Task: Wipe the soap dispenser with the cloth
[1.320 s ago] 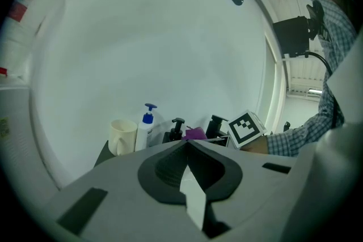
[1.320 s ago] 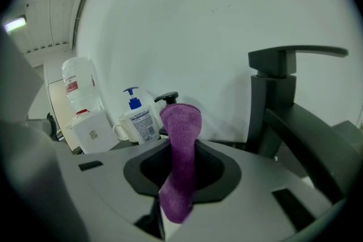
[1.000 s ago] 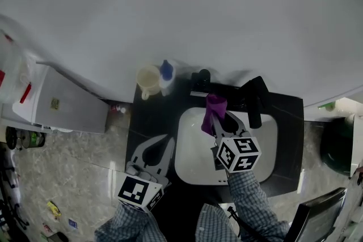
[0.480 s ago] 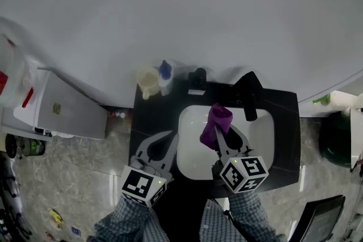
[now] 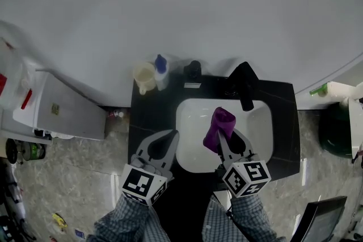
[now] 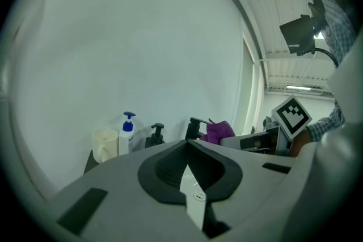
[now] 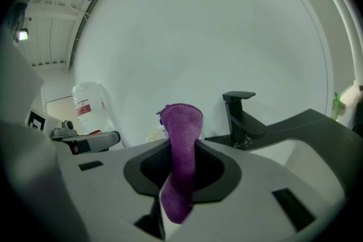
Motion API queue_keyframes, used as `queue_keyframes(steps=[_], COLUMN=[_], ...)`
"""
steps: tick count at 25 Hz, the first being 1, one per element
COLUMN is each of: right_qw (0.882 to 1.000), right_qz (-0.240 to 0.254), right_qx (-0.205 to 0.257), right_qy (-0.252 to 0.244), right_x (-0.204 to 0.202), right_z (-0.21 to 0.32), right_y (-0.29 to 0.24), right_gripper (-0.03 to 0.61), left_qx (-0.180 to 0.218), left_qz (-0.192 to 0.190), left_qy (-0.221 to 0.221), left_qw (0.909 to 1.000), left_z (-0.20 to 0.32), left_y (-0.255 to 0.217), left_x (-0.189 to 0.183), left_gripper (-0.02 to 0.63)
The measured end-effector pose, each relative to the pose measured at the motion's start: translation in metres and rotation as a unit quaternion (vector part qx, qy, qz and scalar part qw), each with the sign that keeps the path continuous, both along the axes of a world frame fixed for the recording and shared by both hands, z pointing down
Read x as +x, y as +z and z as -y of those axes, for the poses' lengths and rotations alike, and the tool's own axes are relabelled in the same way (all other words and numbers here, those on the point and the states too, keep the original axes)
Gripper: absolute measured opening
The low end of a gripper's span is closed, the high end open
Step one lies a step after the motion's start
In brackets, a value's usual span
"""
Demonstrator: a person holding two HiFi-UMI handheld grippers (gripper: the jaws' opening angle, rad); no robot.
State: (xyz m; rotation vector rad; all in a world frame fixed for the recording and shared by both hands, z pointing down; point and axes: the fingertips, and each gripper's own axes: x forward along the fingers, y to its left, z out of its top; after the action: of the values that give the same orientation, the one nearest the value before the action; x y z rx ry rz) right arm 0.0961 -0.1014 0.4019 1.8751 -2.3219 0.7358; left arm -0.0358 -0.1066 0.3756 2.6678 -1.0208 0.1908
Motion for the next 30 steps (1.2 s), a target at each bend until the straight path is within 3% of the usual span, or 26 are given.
queue_keyframes(steps=[10, 30], right_qw=[0.999, 0.997], right_qz=[0.001, 0.001], right_qx=[0.023, 0.057], right_qy=[-0.027, -0.052], right_x=[-0.005, 0.027], right_z=[-0.039, -0.208], right_y=[-0.013, -0.024], right_gripper=[0.087, 0.087], left_qx=[0.012, 0.041], left_qz=[0.001, 0.005], left_qy=[-0.026, -0.086], left_qw=[0.9996, 0.9955], left_z=[-0.048, -0.225], left_y=[-0.012, -0.029], left_x=[0.0, 0.017], left_gripper=[0.011, 0.011])
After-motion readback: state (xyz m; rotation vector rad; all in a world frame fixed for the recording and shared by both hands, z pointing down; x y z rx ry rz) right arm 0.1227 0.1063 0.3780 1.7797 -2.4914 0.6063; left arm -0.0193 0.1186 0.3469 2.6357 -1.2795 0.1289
